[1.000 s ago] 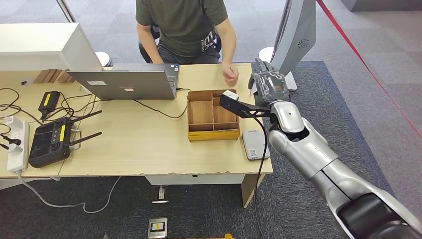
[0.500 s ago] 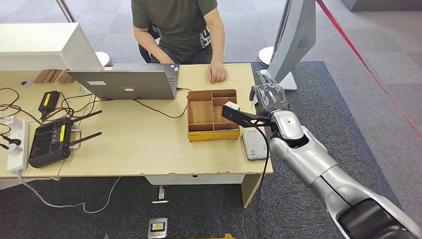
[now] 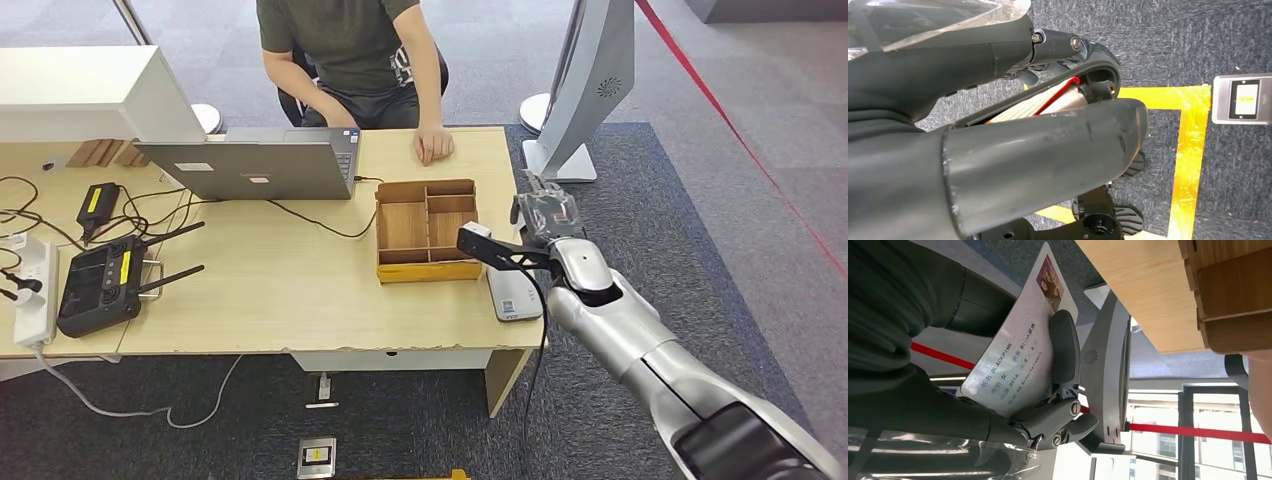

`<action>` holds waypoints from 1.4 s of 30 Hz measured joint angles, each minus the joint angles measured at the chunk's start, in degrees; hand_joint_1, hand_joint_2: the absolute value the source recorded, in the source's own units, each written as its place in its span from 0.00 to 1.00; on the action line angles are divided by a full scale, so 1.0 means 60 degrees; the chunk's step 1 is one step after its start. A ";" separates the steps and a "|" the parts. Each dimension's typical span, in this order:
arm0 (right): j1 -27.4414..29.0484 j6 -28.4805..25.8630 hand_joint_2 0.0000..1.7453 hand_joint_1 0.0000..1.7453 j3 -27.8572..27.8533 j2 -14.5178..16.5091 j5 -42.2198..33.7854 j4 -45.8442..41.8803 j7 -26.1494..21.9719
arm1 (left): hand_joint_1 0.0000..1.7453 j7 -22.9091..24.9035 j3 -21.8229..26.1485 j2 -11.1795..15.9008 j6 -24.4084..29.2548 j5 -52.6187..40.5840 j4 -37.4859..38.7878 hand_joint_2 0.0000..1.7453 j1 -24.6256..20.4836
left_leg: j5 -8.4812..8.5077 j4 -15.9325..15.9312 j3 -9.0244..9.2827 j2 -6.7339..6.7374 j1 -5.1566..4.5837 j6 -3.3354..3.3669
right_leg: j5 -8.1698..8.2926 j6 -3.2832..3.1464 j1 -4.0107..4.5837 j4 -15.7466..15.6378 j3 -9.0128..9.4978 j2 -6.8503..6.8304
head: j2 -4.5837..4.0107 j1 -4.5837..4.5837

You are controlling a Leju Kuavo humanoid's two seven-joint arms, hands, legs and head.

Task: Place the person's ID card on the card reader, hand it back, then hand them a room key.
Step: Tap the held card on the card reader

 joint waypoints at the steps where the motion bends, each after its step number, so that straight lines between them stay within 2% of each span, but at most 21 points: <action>1: -0.0002 0.0000 1.00 1.00 0.0004 0.0040 0.0030 0.0067 -0.0026 | 0.00 -0.0021 0.0001 0.0001 0.0005 0.0016 0.0000 0.00 0.0017 | 0.0000 0.0000 0.0000 -0.0001 0.0000 0.0000 | 0.0000 0.0000 0.0000 0.0000 0.0000 0.0000 | 0.0000 -0.0001; 9: -0.0043 -0.0072 1.00 1.00 0.0070 0.0424 0.0128 0.0850 -0.0144 | 0.00 -0.0099 0.0055 -0.0001 0.0158 0.0131 0.0000 0.00 0.0150 | 0.0000 0.0000 0.0001 -0.0001 0.0002 0.0000 | 0.0000 0.0000 0.0002 0.0000 0.0000 0.0000 | 0.0000 0.0000; 16: -0.0045 -0.0288 1.00 1.00 0.0096 0.0546 0.0093 0.1689 -0.0036 | 0.00 -0.0138 0.0198 -0.0005 0.0214 0.0186 0.0000 0.00 0.0233 | 0.0000 0.0000 0.0001 0.0000 0.0001 0.0000 | 0.0000 0.0000 0.0001 -0.0002 0.0000 0.0000 | -0.0001 0.0001; 34: -0.0050 -0.0292 1.00 1.00 -0.0022 0.0411 0.0188 0.2301 0.0354 | 0.00 -0.0161 0.0240 -0.0016 0.0298 0.0107 0.0000 0.00 0.0242 | 0.0000 0.0001 0.0003 0.0001 0.0001 0.0000 | 0.0001 0.0000 0.0001 -0.0001 0.0001 0.0000 | 0.0000 0.0000; 42: -0.0003 -0.0197 1.00 1.00 -0.0138 0.0379 0.0460 0.2298 0.0276 | 0.00 -0.0194 0.0248 -0.0054 0.0309 0.0040 0.0000 0.00 0.0240 | 0.0000 0.0001 0.0003 0.0002 0.0001 0.0000 | 0.0001 0.0000 0.0001 -0.0001 0.0000 0.0001 | 0.0000 0.0000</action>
